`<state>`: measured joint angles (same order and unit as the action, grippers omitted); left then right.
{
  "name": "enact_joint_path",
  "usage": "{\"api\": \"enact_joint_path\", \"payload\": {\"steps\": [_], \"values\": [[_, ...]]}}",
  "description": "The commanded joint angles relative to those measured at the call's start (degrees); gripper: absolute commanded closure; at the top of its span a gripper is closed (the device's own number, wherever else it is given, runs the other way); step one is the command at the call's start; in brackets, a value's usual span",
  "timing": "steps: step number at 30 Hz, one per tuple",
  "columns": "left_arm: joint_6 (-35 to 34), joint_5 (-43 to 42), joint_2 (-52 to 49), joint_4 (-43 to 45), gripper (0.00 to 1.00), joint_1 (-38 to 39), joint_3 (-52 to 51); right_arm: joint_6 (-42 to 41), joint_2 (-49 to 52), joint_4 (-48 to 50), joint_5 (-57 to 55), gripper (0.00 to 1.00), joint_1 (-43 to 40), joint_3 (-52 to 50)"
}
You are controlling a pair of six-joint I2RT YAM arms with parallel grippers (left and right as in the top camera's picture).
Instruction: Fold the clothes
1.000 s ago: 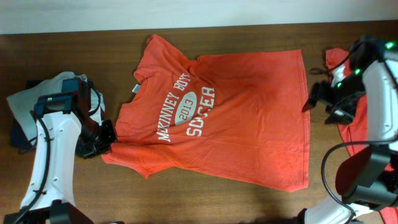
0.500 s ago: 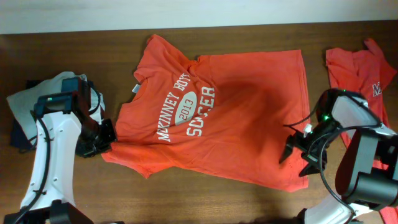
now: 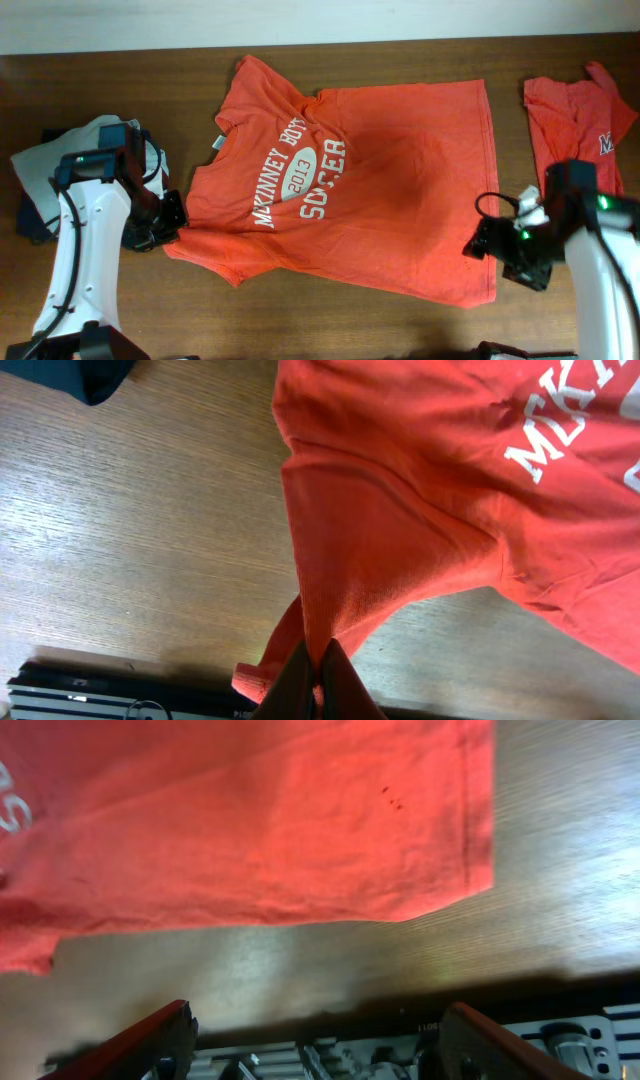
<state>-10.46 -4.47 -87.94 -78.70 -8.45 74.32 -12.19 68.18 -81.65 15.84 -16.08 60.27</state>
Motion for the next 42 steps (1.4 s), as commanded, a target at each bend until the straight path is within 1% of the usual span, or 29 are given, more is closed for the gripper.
{"api": "enact_joint_path", "payload": {"steps": [1, 3, 4, 6, 8, 9, 10, 12, 13, 15, 19, 21, 23, 28, 30, 35, 36, 39, 42], "values": [[1.6, -0.2, 1.1, 0.3, 0.94, -0.3, 0.3, -8.7, -3.3, 1.1, -2.6, 0.16, 0.4, -5.0], [2.5, -0.2, 1.1, 0.5, 0.94, -0.3, 0.3, -13.4, -3.0, 1.5, -2.6, 0.18, 0.4, -8.9], [2.9, -0.2, 1.1, 0.5, 0.94, -0.3, 0.3, -14.4, -2.8, 1.4, -2.6, 0.18, 0.4, -10.2], [3.1, -0.2, 1.1, 0.5, 0.95, -0.3, 0.3, -17.7, -1.5, 2.4, -2.5, 0.21, 0.3, -16.0], [3.1, -0.2, 1.1, 0.5, 0.94, -0.3, 0.3, -18.3, -1.0, 5.5, -1.4, 0.22, 0.3, -19.2], [3.1, -0.2, 1.1, 0.5, 0.94, -0.3, 0.3, -18.4, -1.0, 7.9, -1.0, 0.27, 0.3, -21.0], [3.1, -0.2, 1.1, 0.5, 0.95, -0.3, 0.3, -19.8, -1.0, 10.0, 0.1, 0.30, 0.3, -22.3], [3.1, -0.2, 1.1, 0.5, 0.94, -0.3, 0.3, -20.4, -1.0, 12.3, -0.8, 0.32, 0.3, -23.4], [3.1, -0.2, 1.1, 0.5, 0.94, -0.3, 0.3, -23.0, -1.0, 13.5, -1.7, 0.33, 0.3, -23.8], [3.1, -0.2, 1.1, 0.5, 0.94, -0.3, 0.3, -24.5, -1.0, 16.5, -1.9, 0.37, 0.3, -24.3], [3.1, -0.2, 1.1, 0.7, 0.94, -0.3, 0.3, -28.4, -0.8, 20.2, -2.9, 0.42, 0.3, -27.4], [3.1, -0.2, 1.1, 0.6, 0.95, -0.3, 0.3, -28.8, -0.3, 21.3, -2.6, 0.49, 0.3, -29.0], [3.1, -0.2, 1.1, 0.6, 0.94, -0.3, 0.3, -28.8, 0.0, 21.5, -2.6, 0.52, 0.3, -29.7], [3.1, -0.2, 1.1, 0.7, 0.95, -0.3, 0.3, -28.9, 0.1, 24.0, -3.3, 0.64, 0.3, -31.2], [3.1, -0.2, 1.1, 0.7, 0.94, -0.3, 0.3, -30.3, 0.1, 24.8, -3.8, 0.64, 0.3, -32.7], [3.1, -0.2, 1.1, 0.7, 0.95, -0.3, 0.3, -30.6, 0.1, 29.0, -4.2, 0.64, 0.3, -35.6], [3.1, -0.2, 1.1, 0.7, 0.95, -0.3, 0.3, -30.6, 0.1, 29.5, -4.1, 0.65, 0.3, -35.6], [3.1, -0.2, 1.1, 0.7, 0.95, -0.3, 0.3, -30.5, 0.1, 30.3, -5.5, 0.71, 0.3, -35.4], [3.1, -0.2, 1.1, 0.7, 0.94, -0.3, 0.3, -29.8, 0.1, 30.1, -7.1, 0.74, 0.3, -33.6]]}}
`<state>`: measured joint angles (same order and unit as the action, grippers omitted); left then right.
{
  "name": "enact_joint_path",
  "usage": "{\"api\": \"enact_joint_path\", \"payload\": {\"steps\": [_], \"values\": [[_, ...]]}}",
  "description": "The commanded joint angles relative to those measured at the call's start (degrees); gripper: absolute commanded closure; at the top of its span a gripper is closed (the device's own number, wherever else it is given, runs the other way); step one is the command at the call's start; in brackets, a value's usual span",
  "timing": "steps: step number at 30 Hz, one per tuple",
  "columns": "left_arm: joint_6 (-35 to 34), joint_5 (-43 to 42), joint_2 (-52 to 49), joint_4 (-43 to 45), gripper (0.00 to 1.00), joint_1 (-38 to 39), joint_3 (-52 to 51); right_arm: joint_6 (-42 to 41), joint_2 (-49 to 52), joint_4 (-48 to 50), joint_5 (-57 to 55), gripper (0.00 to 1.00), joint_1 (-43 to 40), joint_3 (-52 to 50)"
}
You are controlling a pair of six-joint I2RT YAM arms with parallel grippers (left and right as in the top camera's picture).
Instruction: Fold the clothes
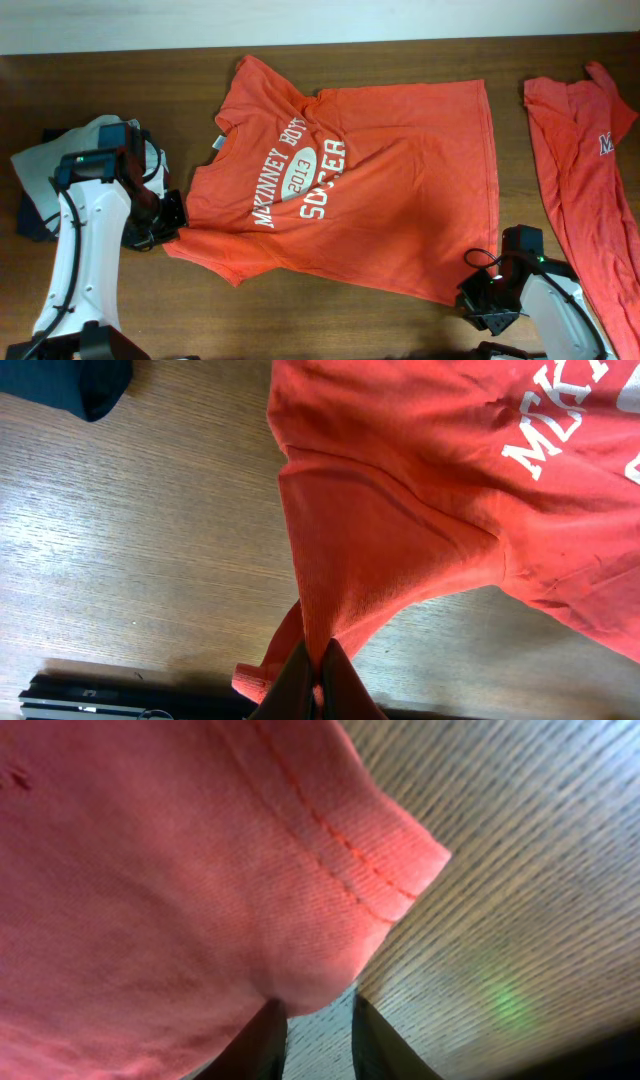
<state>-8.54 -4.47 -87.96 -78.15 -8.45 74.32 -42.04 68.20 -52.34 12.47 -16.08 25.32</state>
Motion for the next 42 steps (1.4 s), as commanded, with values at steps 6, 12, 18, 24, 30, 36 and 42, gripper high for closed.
{"api": "enact_joint_path", "payload": {"steps": [6, 12, 18, 24, 30, 36, 42], "values": [[1.2, -0.2, 1.2, 0.2, 0.94, -0.3, 0.3, 2.1, 0.1, -0.3, -5.9, 0.92, 0.3, 5.3], [1.2, -0.2, 1.2, 0.1, 0.94, -0.3, 0.3, 5.2, 0.1, -2.3, -6.1, 0.96, 0.3, 8.3], [1.2, -0.2, 1.2, 0.1, 0.94, -0.3, 0.3, 6.9, 0.1, -3.9, -6.2, 0.96, 0.3, 8.5], [1.2, -0.2, 1.2, 0.2, 0.94, -0.3, 0.3, 6.9, 0.1, -4.7, -4.0, 0.46, 0.3, 7.9], [1.2, -0.2, 1.2, 0.2, 0.95, -0.3, 0.3, 4.1, 0.1, -4.4, -3.5, 0.46, 0.3, 3.4], [1.2, -0.2, 1.2, 0.8, 0.94, -0.3, 0.3, 3.7, 0.1, -1.3, -3.5, 0.47, 0.3, 0.7], [1.2, -0.2, 1.2, 0.8, 0.94, -0.3, 0.3, 3.8, 0.1, 5.1, -4.8, 0.50, 0.3, 0.7]]}}
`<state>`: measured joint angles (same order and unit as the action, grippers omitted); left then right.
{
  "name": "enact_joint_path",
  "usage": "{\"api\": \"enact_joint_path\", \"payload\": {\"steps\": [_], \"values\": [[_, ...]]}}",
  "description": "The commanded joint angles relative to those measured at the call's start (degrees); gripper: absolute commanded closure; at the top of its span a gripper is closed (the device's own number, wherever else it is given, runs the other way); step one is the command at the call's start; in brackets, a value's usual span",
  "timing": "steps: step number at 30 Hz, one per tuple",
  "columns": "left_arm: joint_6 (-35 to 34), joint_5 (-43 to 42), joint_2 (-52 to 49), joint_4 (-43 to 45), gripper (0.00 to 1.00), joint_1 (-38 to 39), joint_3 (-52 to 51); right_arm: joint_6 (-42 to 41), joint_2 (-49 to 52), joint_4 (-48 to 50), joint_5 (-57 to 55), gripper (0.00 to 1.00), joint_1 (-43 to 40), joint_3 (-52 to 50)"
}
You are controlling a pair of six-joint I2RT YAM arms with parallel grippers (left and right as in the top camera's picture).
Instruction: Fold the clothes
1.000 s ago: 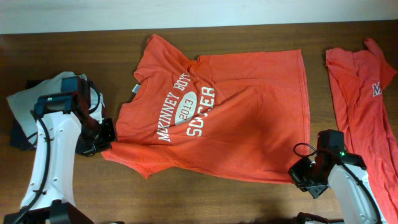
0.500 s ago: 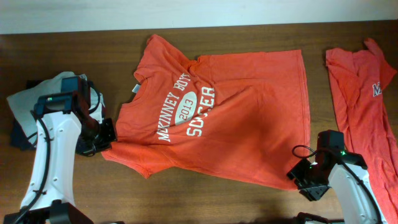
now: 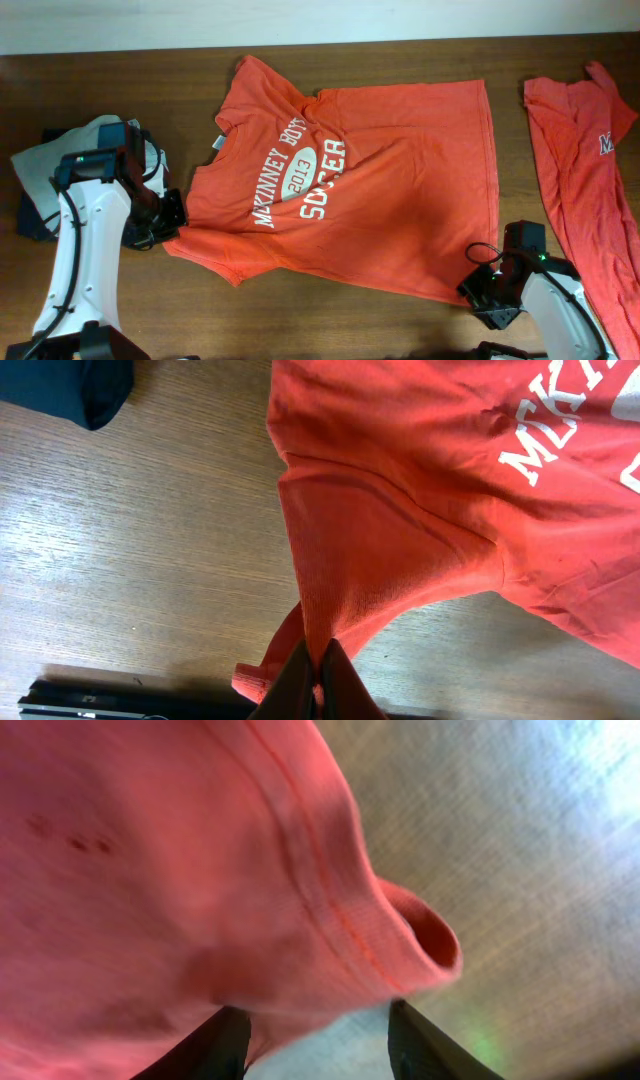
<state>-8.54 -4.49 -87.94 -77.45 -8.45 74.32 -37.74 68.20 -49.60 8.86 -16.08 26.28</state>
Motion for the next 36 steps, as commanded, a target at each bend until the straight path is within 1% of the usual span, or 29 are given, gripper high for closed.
{"api": "enact_joint_path", "payload": {"steps": [1, 4, 7, 9, 10, 13, 14, 15, 16, 17, 19, 20, 24, 27, 29, 30, 36], "values": [[1.2, -0.2, 1.1, 0.1, 0.94, -0.3, 0.3, -0.4, 0.1, 2.6, -1.2, 0.50, 0.3, -0.2], [1.2, -0.2, 1.1, 0.1, 0.94, -0.3, 0.3, -0.4, 0.1, 2.8, -1.5, 0.51, 0.3, -0.2], [1.2, -0.2, 1.1, 0.1, 0.94, -0.3, 0.3, -0.4, 0.1, 2.5, -1.9, 0.64, 0.3, -0.3], [1.2, -0.2, 1.1, 0.1, 0.94, -0.3, 0.3, -0.4, 0.1, 2.5, -1.8, 0.76, 0.3, -0.3], [1.2, -0.2, 1.1, 0.1, 0.94, -0.3, 0.3, -0.4, 0.1, 2.3, -1.8, 0.77, 0.3, -0.3], [1.2, -0.2, 1.1, 0.0, 0.94, -0.3, 0.3, -0.4, 0.1, 1.4, -1.9, 0.77, 0.3, -0.3], [1.2, -0.2, 1.1, 0.1, 0.94, -0.3, 0.3, -0.4, 0.1, 1.0, -1.9, 0.75, 0.3, -0.3], [1.2, -0.2, 1.1, 0.1, 0.94, -0.3, 0.3, -0.4, 0.1, 0.5, -1.9, 0.65, 0.3, -0.3], [1.2, -0.2, 1.1, 0.1, 0.94, -0.3, 0.3, -0.4, 0.1, 0.1, -1.9, 0.62, 0.3, -0.3], [1.2, -0.2, 1.1, 0.1, 0.94, -0.3, 0.3, 0.0, 0.1, 0.1, -2.1, 0.65, 0.3, -0.3], [1.2, -0.2, 1.1, 0.1, 0.94, -0.3, 0.3, 0.0, 0.1, 0.7, -2.5, 0.90, 0.3, -0.3], [1.4, -0.2, 1.1, 0.1, 0.94, -0.3, 0.3, 0.0, 0.1, 1.6, -2.5, 0.96, 0.3, -0.2], [1.8, -0.2, 1.1, 0.0, 0.95, -0.3, 0.3, 2.9, 0.1, 0.6, -2.5, 0.96, 0.3, 2.4], [1.8, -0.2, 1.2, 0.0, 0.95, -0.3, 0.4, 3.0, 0.0, -3.5, -2.0, 0.96, 0.3, 6.9], [1.8, -0.3, 1.4, -0.2, 1.00, -0.3, 0.7, 3.0, -0.1, -8.1, -1.8, 0.96, 0.3, 11.1], [1.8, -0.3, 1.6, -0.5, 1.00, -0.3, 0.9, 3.1, -0.1, -12.0, -1.8, 0.96, 0.3, 14.2], [1.7, -0.9, 5.7, -3.5, 1.00, -0.3, 2.0, 4.6, -0.1, -27.3, -1.8, 0.96, 0.3, 26.6]]}}
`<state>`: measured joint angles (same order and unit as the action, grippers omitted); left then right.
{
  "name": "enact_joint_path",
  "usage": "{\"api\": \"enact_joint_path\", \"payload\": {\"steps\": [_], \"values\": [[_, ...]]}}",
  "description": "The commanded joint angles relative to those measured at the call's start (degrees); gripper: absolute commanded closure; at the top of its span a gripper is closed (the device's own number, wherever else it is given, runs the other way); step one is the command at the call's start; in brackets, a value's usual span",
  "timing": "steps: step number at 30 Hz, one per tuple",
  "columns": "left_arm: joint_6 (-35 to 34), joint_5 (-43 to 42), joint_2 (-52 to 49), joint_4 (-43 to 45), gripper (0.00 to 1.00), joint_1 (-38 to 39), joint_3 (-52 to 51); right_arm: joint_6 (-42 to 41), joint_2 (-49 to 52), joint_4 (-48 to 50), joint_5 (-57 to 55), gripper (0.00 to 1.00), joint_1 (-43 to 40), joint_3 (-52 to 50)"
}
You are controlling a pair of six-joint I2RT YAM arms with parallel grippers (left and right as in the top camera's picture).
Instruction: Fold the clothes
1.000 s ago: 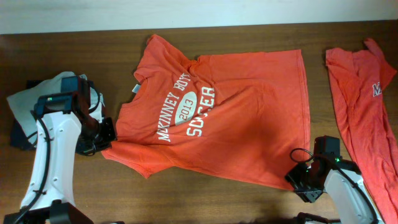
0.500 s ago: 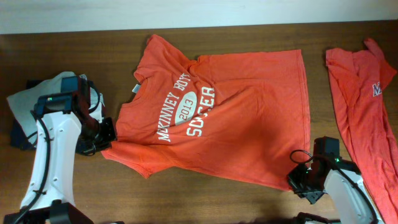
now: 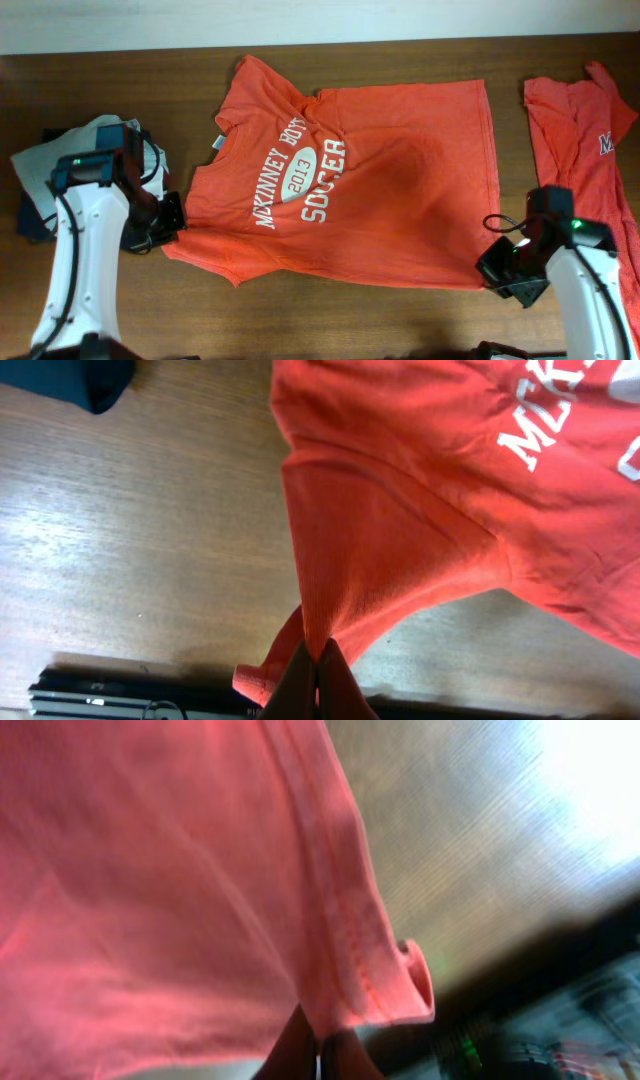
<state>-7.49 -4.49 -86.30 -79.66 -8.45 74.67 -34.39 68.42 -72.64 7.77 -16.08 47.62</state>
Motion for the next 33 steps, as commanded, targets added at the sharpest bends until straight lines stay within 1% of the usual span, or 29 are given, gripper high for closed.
{"api": "enact_joint_path", "payload": {"steps": [1, 4, 6, 8, 13, 23, 28, 33], "values": [[0.7, -0.9, 5.0, -1.6, 1.00, -0.3, 1.6, 2.1, -0.3, -5.7, -0.7, 0.96, 0.3, 6.8], [0.7, -3.1, 7.0, -0.4, 1.00, -0.3, 1.6, 4.2, -0.2, -5.7, -0.7, 0.96, 0.3, 9.3], [0.8, -6.4, 7.2, 2.1, 1.00, -0.3, 1.6, 4.3, 0.0, -3.5, 0.6, 0.96, 0.3, 9.3], [1.0, -8.8, 7.2, 4.2, 1.00, -0.3, 1.6, 7.2, 0.5, -0.3, 3.8, 0.96, 0.3, 9.3], [1.0, -8.9, 7.2, 8.7, 1.00, -0.3, 1.6, 8.7, 3.8, 6.9, 6.7, 0.96, 0.3, 9.3], [0.9, -8.8, 7.1, 18.4, 1.00, 1.5, 1.6, 8.7, 16.4, 17.7, 8.2, 0.96, 0.3, 9.3], [1.0, -8.8, 7.0, 22.3, 1.00, 2.8, 1.6, 8.7, 17.2, 25.4, 8.6, 0.96, 0.3, 9.3], [0.9, -8.6, 5.3, 23.0, 1.00, 4.0, 1.6, 8.7, 17.2, 30.7, 8.5, 0.96, 0.3, 9.3]]}}
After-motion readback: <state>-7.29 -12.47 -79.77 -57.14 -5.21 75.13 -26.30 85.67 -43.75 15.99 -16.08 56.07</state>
